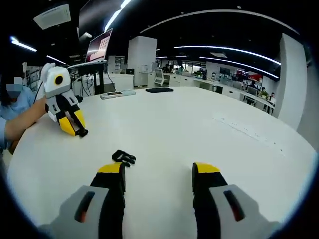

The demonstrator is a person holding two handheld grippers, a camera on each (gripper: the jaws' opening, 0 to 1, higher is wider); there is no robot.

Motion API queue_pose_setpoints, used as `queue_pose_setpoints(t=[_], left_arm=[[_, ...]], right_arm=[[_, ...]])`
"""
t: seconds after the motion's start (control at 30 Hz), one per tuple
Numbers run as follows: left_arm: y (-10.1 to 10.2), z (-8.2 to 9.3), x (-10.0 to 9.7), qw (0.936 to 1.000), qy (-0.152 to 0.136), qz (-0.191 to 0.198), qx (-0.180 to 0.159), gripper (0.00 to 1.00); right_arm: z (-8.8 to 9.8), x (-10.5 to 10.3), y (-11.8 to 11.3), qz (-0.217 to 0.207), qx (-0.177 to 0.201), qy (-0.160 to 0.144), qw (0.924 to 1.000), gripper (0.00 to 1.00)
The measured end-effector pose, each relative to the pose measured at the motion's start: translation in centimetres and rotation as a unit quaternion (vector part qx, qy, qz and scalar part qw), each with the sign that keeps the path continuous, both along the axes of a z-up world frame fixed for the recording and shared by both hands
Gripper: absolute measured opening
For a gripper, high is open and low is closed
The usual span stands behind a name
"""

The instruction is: Snap the two parts of the plastic buckle together until the buckle closes and remains connected.

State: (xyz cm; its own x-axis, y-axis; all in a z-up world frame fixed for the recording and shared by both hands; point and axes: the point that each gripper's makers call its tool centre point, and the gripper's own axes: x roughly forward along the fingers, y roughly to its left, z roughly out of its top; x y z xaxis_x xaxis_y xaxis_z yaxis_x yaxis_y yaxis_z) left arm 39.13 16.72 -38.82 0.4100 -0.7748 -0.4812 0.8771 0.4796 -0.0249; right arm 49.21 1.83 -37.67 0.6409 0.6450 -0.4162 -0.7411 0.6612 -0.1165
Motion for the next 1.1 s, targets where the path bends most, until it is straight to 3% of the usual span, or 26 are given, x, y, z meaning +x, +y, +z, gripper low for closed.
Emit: queue_pose_setpoints(t=[0.3, 0.57, 0.67, 0.8, 0.93, 1.1], left_arm=[[-0.1, 0.2, 0.1, 1.0, 0.001, 0.0, 0.0, 0.11], [-0.1, 0.3, 0.2, 1.0, 0.001, 0.0, -0.001, 0.11], [-0.1, 0.4, 0.2, 1.0, 0.0, 0.0, -0.001, 0.11], [-0.1, 0.4, 0.3, 1.0, 0.0, 0.0, 0.001, 0.11], [-0.1, 0.4, 0.3, 1.0, 0.001, 0.0, 0.0, 0.11], [-0.1, 0.4, 0.4, 1.0, -0.001, 0.0, 0.002, 0.11]], right_arm=[[0.4, 2.1, -0.1, -0.016, -0.006, -0.005, 0.9998, 0.55], [0.6, 2.6, 0.3, -0.026, -0.01, -0.012, 0.9995, 0.55], [1.3, 2.7, 0.3, -0.04, 0.01, -0.022, 0.9989, 0.55], [3.8, 1.4, 0.7, -0.041, 0.088, -0.017, 0.9952, 0.42], [4.3, 0.1, 0.9, -0.019, 0.07, -0.023, 0.9971, 0.41], [3.6, -2.2, 2.7, 0.018, 0.074, 0.011, 0.997, 0.37]])
